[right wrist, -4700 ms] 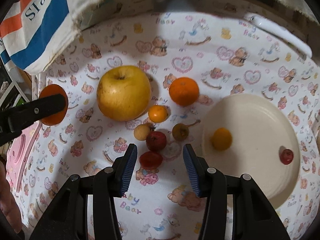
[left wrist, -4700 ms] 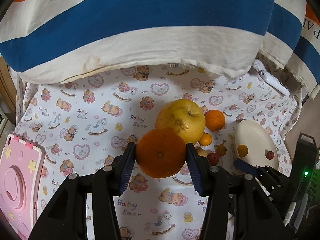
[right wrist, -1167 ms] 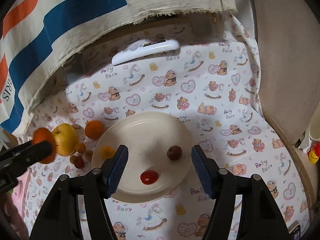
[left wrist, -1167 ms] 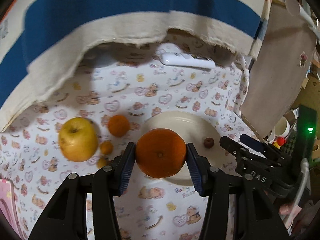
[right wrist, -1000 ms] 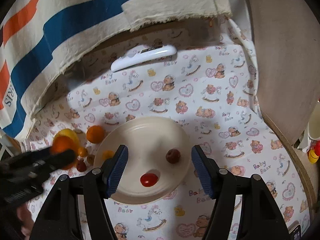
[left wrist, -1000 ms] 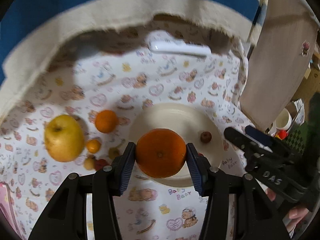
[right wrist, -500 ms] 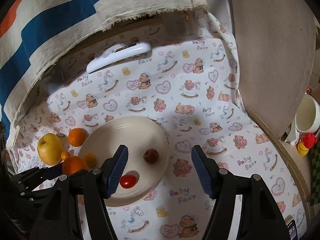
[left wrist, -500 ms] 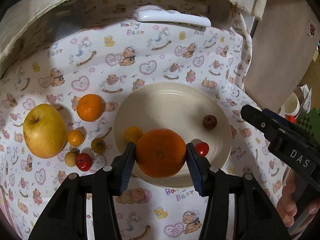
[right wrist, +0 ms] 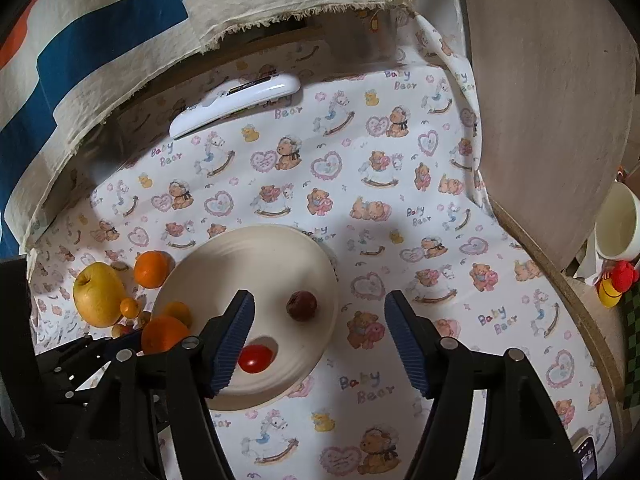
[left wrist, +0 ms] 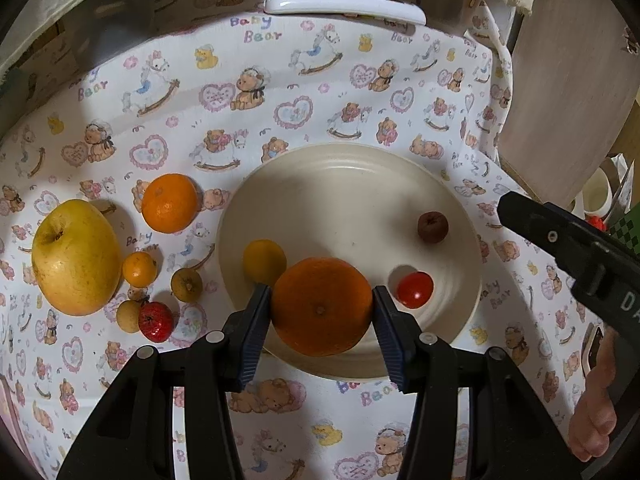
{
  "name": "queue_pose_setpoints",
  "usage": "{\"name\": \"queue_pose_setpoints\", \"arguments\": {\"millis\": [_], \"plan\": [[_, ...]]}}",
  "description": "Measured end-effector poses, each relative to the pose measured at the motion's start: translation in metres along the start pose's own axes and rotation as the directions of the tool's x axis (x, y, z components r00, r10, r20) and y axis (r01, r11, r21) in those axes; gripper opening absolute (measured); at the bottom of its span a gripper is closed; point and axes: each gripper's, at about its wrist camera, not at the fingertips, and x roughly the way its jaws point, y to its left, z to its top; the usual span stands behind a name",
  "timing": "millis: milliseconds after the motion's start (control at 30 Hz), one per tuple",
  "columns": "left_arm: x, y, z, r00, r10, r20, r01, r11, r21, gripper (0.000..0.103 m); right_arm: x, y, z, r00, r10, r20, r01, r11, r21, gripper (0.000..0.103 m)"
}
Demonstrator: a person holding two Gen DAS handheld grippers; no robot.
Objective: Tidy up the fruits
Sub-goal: 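Lower the large orange onto the plate and open the left tool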
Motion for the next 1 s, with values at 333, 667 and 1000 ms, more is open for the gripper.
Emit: {"name": "queue_pose_setpoints", "arguments": {"millis": [333,667,1000], "plan": [[0.014,0.002,-0.001,1.0,0.013,-0.028,-0.013,1.0,0.007,0.05,0.0,-0.001,0.001,1.0,0.005,-0.012,-0.005,1.0,0.004,0.07],[0.001,0.005,0.002,1.0,0.012,0.002,-0.012,1.0,-0.002,0.057,-0.006,-0.004,0.002,0.999,0.034,0.007,-0.034,0.999,0.022,0.071],[-0.066,0.041,-0.008,0.99,0.062,0.127,-0.057,0.997,-0.041,0.058,-0.011,0.009,-0.001,0.997,0.067,0.032,-0.066,0.998,-0.021,0.075]]}}
